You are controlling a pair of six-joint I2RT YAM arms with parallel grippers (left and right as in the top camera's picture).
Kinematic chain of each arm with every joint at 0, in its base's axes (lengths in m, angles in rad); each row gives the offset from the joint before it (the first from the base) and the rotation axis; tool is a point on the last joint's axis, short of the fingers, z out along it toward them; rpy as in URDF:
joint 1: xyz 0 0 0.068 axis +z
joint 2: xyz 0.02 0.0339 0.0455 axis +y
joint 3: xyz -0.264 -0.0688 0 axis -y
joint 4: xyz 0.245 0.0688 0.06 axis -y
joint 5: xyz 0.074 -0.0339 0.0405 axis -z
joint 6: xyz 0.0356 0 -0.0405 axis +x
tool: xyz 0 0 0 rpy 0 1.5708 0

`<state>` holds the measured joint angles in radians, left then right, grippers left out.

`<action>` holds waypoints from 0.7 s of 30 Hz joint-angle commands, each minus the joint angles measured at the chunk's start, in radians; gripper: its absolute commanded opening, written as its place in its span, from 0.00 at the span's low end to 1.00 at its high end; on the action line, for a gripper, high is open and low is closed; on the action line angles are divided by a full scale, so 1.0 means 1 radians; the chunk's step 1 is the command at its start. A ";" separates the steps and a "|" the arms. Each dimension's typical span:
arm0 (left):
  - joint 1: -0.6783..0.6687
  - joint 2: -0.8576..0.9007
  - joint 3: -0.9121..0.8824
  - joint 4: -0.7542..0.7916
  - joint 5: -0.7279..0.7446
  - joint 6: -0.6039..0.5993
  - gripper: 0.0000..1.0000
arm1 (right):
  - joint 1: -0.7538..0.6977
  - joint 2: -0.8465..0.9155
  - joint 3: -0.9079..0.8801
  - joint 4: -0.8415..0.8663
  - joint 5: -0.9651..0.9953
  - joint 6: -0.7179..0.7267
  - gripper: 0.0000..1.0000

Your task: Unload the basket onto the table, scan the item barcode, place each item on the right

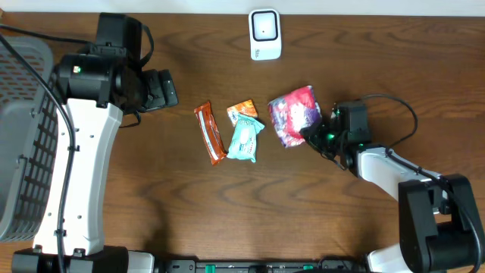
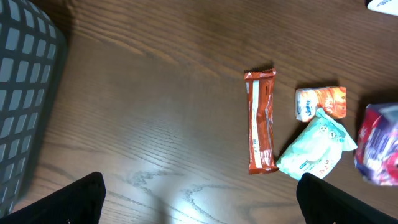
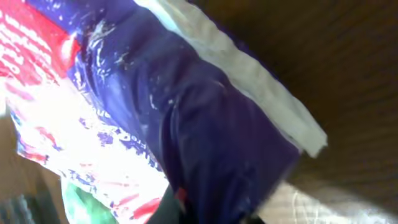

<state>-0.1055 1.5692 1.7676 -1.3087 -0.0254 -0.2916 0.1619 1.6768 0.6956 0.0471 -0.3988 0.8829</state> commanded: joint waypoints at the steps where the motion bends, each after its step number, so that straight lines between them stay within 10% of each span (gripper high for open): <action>1: 0.003 0.007 -0.002 -0.004 -0.001 -0.008 0.98 | -0.058 -0.029 0.017 -0.099 -0.193 -0.229 0.01; 8: 0.003 0.007 -0.002 -0.004 -0.001 -0.008 0.98 | -0.150 -0.129 0.209 -0.612 -0.300 -0.729 0.01; 14: 0.003 0.007 -0.002 -0.004 -0.001 -0.008 0.98 | -0.144 -0.147 0.399 -0.966 0.055 -0.764 0.01; 18: 0.003 0.007 -0.002 -0.004 -0.001 -0.008 0.98 | -0.144 -0.147 0.428 -1.027 0.228 -0.685 0.12; 21: 0.003 0.007 -0.002 -0.004 -0.001 -0.008 0.98 | -0.145 -0.147 0.428 -1.031 0.261 -0.686 0.40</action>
<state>-0.1055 1.5692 1.7676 -1.3087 -0.0254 -0.2916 0.0216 1.5387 1.1065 -0.9783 -0.2687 0.1955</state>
